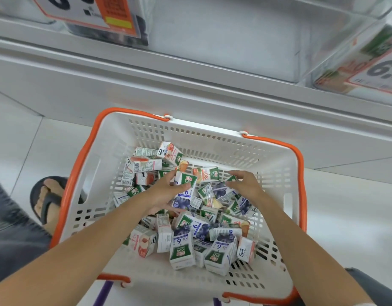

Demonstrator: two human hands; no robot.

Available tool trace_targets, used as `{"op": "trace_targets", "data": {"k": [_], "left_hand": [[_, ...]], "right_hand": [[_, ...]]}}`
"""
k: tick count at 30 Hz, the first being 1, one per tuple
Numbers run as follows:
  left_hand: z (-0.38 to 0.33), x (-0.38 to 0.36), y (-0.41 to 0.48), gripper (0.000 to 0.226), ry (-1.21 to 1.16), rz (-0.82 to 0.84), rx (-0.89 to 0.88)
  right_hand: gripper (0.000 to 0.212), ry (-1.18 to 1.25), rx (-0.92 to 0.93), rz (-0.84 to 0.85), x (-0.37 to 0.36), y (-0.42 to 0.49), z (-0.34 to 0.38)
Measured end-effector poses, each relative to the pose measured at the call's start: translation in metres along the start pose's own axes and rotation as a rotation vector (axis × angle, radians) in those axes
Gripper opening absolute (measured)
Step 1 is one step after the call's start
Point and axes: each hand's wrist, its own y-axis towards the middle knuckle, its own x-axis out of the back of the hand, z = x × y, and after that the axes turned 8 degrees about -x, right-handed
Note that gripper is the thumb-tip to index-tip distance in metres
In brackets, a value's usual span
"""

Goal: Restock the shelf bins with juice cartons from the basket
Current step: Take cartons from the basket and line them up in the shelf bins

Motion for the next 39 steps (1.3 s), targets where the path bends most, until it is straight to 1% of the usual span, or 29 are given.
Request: {"op": "trace_targets", "data": {"k": [1,2,3,4,5,7,9,11,13,14,16,18,20,22,23,25,26,28,29,30,31,32,34,35,36,37,38,39], "left_hand": [[0.000,-0.001,-0.001,0.086,0.012,0.006,-0.006],[-0.001,-0.002,-0.001,0.085,0.040,0.011,-0.019],[-0.002,-0.004,-0.002,0.089,0.072,0.011,-0.040],[-0.004,-0.005,-0.004,0.097,0.099,0.004,-0.061],[-0.009,-0.006,-0.007,0.110,0.123,-0.008,-0.083],[-0.021,-0.006,-0.014,0.133,0.191,-0.038,-0.136],[-0.037,-0.004,-0.023,0.143,0.274,-0.037,-0.190],[-0.056,-0.004,-0.036,0.147,0.344,0.000,-0.219],[-0.076,-0.004,-0.055,0.141,0.361,0.072,-0.238],[-0.086,-0.004,-0.066,0.133,0.333,0.124,-0.246],[-0.103,-0.002,-0.087,0.106,0.309,0.216,-0.282],[-0.118,-0.003,-0.109,0.081,0.321,0.253,-0.332],[-0.132,-0.007,-0.130,0.071,0.346,0.246,-0.403],[-0.147,-0.010,-0.151,0.070,0.311,0.234,-0.467],[-0.155,-0.012,-0.161,0.072,0.274,0.233,-0.496],[-0.171,-0.016,-0.180,0.076,0.253,0.207,-0.572],[-0.180,-0.018,-0.188,0.077,0.271,0.189,-0.622],[-0.198,-0.020,-0.205,0.080,0.304,0.178,-0.752],[-0.209,-0.019,-0.213,0.085,0.357,0.169,-0.838],[-0.221,-0.016,-0.221,0.090,0.459,0.128,-0.940],[-0.233,-0.010,-0.227,0.095,0.602,0.042,-1.051],[-0.245,-0.002,-0.230,0.097,0.751,-0.085,-1.164],[-0.265,0.016,-0.233,0.091,0.981,-0.446,-1.347],[-0.274,0.026,-0.230,0.087,1.079,-0.644,-1.403],[-0.281,0.036,-0.226,0.087,1.180,-0.809,-1.413],[-0.287,0.045,-0.219,0.091,1.271,-0.901,-1.376],[-0.292,0.053,-0.212,0.098,1.349,-0.924,-1.308],[-0.295,0.060,-0.203,0.105,1.409,-0.911,-1.231]], "right_hand": [[0.042,-0.019,0.034,-0.027,0.000,-0.004,0.002],[0.041,-0.027,0.060,-0.035,0.000,-0.008,0.005],[0.045,-0.023,0.077,-0.024,0.001,-0.014,0.010],[0.051,-0.010,0.091,-0.005,0.001,-0.022,0.017],[0.055,-0.002,0.117,0.018,0.002,-0.031,0.027],[0.057,-0.006,0.208,0.108,0.007,-0.051,0.055],[0.065,-0.036,0.311,0.242,0.011,-0.077,0.092],[0.071,-0.069,0.406,0.333,0.015,-0.104,0.131],[0.073,-0.073,0.499,0.373,0.020,-0.131,0.162],[0.074,-0.053,0.529,0.385,0.022,-0.143,0.174],[0.074,-0.007,0.539,0.402,0.027,-0.166,0.190],[0.070,-0.017,0.562,0.391,0.032,-0.186,0.199],[0.069,-0.057,0.598,0.330,0.037,-0.203,0.206],[0.076,-0.100,0.588,0.301,0.042,-0.221,0.216],[0.078,-0.094,0.563,0.316,0.046,-0.230,0.222],[0.071,-0.003,0.533,0.349,0.053,-0.245,0.236],[0.066,0.016,0.563,0.316,0.057,-0.253,0.246],[0.060,-0.009,0.685,0.178,0.065,-0.270,0.270],[0.058,-0.007,0.749,0.120,0.069,-0.278,0.282],[0.056,0.013,0.803,0.075,0.073,-0.286,0.294],[0.056,0.052,0.852,0.030,0.078,-0.291,0.305],[0.056,0.103,0.894,-0.016,0.082,-0.295,0.316],[0.056,0.197,0.962,-0.123,0.087,-0.294,0.338],[0.056,0.231,0.984,-0.183,0.089,-0.288,0.349],[0.057,0.250,0.989,-0.244,0.089,-0.280,0.360],[0.060,0.247,0.983,-0.302,0.087,-0.269,0.371],[0.062,0.223,0.972,-0.354,0.085,-0.258,0.382],[0.064,0.191,0.965,-0.399,0.081,-0.246,0.393]]}}
